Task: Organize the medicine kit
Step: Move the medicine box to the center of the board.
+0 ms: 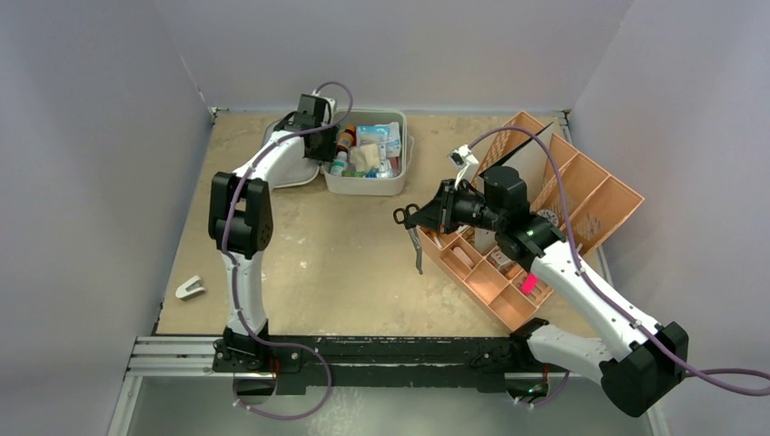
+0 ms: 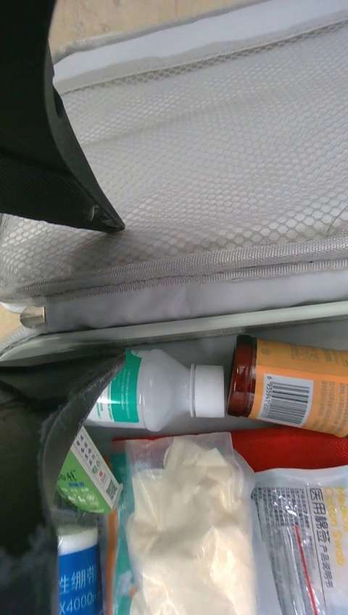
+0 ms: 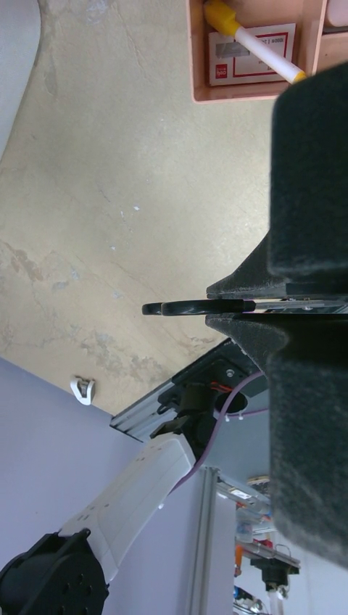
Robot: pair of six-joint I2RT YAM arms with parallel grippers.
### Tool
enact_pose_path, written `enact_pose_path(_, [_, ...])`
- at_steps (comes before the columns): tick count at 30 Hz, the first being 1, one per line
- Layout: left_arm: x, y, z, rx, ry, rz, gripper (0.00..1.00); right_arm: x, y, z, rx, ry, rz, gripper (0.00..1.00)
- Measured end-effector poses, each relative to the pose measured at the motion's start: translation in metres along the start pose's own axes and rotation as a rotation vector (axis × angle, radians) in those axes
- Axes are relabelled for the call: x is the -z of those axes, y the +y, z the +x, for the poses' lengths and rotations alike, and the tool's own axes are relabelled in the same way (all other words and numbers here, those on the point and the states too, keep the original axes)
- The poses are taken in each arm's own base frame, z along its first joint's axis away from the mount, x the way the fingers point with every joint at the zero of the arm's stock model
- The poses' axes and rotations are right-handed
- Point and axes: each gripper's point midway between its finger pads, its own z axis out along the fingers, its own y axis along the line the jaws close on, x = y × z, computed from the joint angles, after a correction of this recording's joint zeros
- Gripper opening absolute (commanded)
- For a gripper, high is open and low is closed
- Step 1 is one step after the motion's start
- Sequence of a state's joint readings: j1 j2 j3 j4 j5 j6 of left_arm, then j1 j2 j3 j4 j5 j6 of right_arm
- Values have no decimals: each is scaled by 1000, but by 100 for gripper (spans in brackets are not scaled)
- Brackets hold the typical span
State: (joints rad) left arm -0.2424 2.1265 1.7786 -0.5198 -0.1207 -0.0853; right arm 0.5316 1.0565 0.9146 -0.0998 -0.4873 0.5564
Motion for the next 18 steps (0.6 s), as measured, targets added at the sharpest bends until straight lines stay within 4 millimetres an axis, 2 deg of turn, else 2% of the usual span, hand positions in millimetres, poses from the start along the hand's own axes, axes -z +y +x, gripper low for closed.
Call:
enact_pose_path(11, [4, -2, 7, -32, 22, 19, 29, 0, -1, 0, -6, 0, 10, 0])
enact_pose_path(18, [30, -4, 39, -38, 120, 52, 26, 3, -2, 0, -8, -6, 22, 0])
